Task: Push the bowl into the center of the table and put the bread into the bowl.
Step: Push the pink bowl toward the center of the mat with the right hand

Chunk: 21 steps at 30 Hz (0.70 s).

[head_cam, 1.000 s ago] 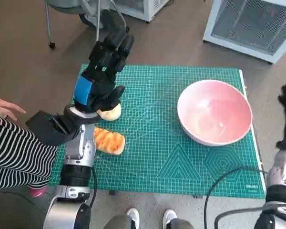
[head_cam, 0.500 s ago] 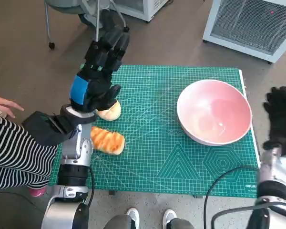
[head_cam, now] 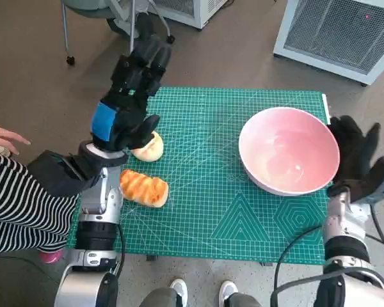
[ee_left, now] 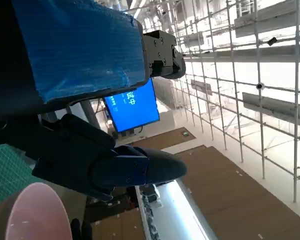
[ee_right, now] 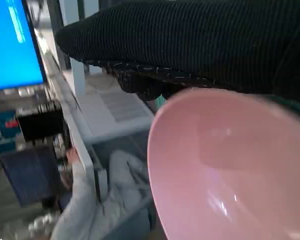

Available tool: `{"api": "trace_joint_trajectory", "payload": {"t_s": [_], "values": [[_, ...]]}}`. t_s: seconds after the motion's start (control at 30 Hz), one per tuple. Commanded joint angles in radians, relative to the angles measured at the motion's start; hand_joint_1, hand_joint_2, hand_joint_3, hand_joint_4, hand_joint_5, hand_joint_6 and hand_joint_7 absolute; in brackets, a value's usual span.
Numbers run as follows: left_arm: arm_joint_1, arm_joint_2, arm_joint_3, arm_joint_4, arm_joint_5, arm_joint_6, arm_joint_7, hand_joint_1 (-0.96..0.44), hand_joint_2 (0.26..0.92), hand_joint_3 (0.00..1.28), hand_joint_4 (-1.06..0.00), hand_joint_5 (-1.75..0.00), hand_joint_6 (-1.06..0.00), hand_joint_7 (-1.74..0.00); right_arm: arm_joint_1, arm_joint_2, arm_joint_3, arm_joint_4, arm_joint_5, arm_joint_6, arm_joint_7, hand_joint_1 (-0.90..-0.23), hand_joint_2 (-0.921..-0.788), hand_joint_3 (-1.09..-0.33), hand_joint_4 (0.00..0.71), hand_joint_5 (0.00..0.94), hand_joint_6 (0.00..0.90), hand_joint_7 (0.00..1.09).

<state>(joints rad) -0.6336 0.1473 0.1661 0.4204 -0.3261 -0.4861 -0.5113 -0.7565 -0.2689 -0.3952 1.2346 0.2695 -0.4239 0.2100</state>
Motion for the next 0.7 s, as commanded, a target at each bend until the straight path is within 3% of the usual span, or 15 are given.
{"api": "trace_joint_trajectory", "payload": {"t_s": [0.03, 0.7], "values": [[0.018, 0.002, 0.002, -0.019, -0.003, 0.008, 0.007, -0.73, 0.921, 0.39, -0.13, 0.0, -0.01, -0.41, -0.014, 0.042, -0.002, 0.021, 0.006, 0.018, 0.034, -0.664, -0.921, -0.811, 0.128, 0.001, 0.089, 0.24], [0.025, 0.014, 0.015, -0.005, -0.011, -0.014, -0.009, -0.72, 0.921, 0.38, -0.13, 0.0, -0.02, -0.38, -0.097, 0.142, -0.038, 0.028, 0.032, 0.048, 0.055, -0.651, -0.921, -0.807, 0.128, 0.003, 0.099, 0.22]]}}
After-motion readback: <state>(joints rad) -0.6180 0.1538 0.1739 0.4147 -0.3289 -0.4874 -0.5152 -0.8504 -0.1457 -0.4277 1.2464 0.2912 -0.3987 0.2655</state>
